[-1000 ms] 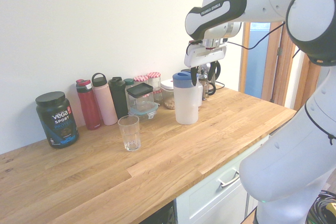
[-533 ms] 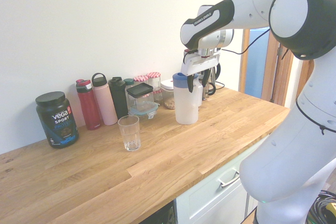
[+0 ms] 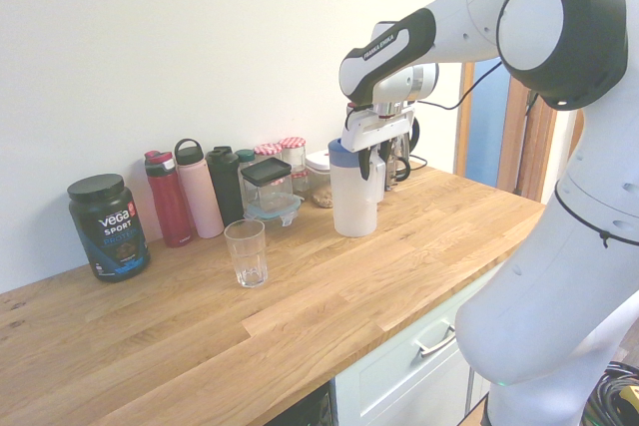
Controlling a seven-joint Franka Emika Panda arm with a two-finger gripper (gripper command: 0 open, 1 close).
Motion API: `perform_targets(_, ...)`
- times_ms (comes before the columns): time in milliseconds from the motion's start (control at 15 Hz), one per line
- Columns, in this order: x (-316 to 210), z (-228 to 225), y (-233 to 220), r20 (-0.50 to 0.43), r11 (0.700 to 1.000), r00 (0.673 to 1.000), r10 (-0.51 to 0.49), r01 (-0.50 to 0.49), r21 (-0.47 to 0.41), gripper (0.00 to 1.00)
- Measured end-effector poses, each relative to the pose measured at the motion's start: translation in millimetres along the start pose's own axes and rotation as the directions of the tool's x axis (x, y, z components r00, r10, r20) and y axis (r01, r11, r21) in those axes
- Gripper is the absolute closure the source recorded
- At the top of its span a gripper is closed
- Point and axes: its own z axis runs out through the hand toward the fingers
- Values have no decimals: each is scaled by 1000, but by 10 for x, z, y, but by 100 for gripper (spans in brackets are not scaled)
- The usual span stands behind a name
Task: Pour me some water
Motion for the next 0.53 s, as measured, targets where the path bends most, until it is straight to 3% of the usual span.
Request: perform_targets(533,-22,66,29,2,1000,1000,3,-3,0,100)
